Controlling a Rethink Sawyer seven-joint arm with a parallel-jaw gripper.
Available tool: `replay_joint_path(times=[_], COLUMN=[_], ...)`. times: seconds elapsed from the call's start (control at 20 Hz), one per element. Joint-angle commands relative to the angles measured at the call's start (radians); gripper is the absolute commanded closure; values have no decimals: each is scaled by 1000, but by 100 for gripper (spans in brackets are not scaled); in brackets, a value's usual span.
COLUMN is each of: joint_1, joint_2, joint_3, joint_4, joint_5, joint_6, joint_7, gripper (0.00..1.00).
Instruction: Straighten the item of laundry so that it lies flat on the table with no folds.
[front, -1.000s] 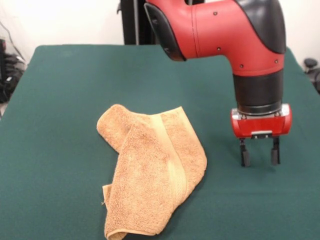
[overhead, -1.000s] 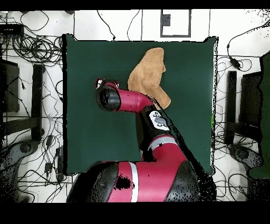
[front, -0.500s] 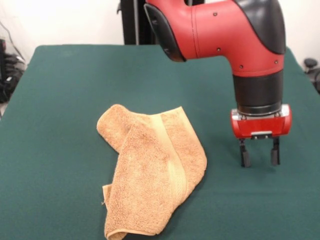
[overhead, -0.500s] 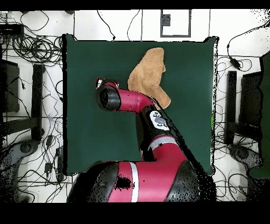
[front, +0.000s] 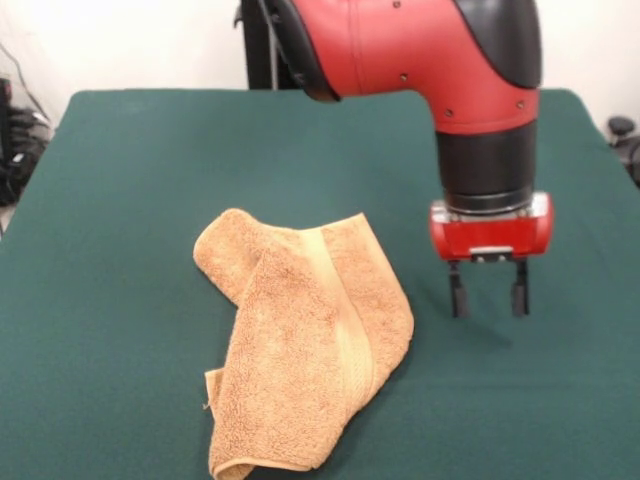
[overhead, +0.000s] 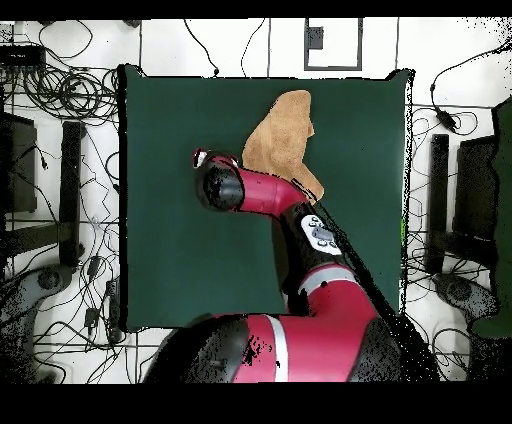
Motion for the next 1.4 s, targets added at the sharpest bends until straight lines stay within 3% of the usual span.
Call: replay_joint_path(times=[0.05,0.3,1.4], joint_1=[-45,-64,-22], joint_2=[-16,-90,13], joint_3=[12,-16,-33], joint_4=[75,116,58], joint_5=[-53,-70,-91], joint_6=[104,160,77], joint_7=[45,28,71], gripper=[0,0,0])
